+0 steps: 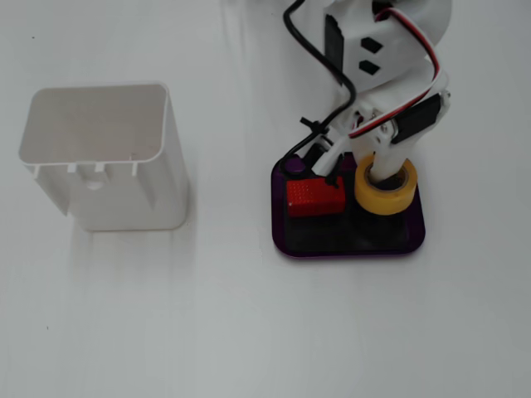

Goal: Pick up the yellow tape and place it in the box.

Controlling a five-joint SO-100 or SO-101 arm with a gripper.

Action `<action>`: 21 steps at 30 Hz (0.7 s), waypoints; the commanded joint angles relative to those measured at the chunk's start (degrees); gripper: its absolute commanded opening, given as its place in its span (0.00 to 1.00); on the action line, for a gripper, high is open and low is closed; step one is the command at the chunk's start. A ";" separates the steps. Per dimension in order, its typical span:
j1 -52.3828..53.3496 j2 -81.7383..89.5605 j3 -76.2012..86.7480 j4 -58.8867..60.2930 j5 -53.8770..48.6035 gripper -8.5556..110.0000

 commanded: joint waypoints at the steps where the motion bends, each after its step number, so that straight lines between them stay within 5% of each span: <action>1: 0.18 0.62 -2.37 -0.44 -0.18 0.07; 21: -0.18 16.96 -2.46 10.11 0.35 0.17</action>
